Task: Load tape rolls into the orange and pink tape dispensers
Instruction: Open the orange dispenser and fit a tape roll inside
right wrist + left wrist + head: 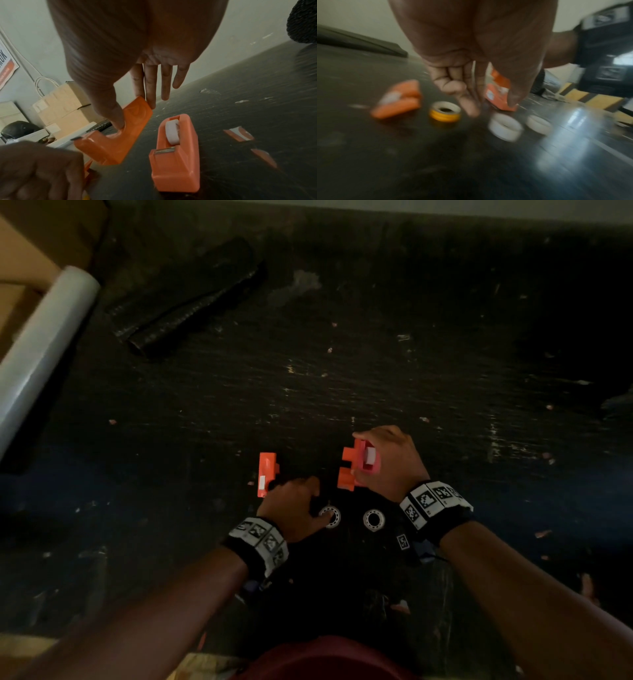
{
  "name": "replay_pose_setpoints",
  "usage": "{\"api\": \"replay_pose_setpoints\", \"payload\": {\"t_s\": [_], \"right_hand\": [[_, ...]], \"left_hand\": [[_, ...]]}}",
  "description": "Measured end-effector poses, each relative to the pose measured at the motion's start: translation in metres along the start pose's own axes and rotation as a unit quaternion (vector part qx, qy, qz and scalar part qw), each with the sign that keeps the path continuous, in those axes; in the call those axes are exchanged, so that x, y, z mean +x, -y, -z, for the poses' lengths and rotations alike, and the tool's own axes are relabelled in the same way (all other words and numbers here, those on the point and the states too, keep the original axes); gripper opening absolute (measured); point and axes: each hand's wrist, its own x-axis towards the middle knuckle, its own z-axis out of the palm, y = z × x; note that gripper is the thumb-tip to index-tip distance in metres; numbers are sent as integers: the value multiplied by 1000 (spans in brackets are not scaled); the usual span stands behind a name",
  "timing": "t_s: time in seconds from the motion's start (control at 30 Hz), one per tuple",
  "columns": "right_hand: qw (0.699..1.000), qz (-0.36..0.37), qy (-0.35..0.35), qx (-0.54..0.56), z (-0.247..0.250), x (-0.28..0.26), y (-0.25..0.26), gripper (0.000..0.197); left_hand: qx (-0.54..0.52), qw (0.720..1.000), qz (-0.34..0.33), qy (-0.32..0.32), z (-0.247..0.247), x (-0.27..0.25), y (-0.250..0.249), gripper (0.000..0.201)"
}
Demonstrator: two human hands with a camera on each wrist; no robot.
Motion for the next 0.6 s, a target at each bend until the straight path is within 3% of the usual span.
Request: {"api": "replay_pose_setpoints", "payload": {"t_s": [0.1, 0.17, 0.37, 0.47, 0.6], "right_hand": [[1000, 3, 11, -16, -2, -3, -1, 70], [1000, -4, 6, -9, -1, -8, -2, 69], [1000, -5, -11, -6, 9, -27, -1, 67], [1000, -3, -12, 14, 9, -36, 0, 68], [999, 4, 37, 24, 3, -40, 7, 63]], "left_hand": [[5, 998, 59, 33, -15, 1, -18, 71], [-18, 995, 80, 48, -22, 4, -24, 74], [-146, 986, 74, -14, -21, 0, -20, 47], [-296, 950, 39, -95, -16, -2, -9, 41], [-432, 897, 21, -91, 5, -9, -6, 42]]}}
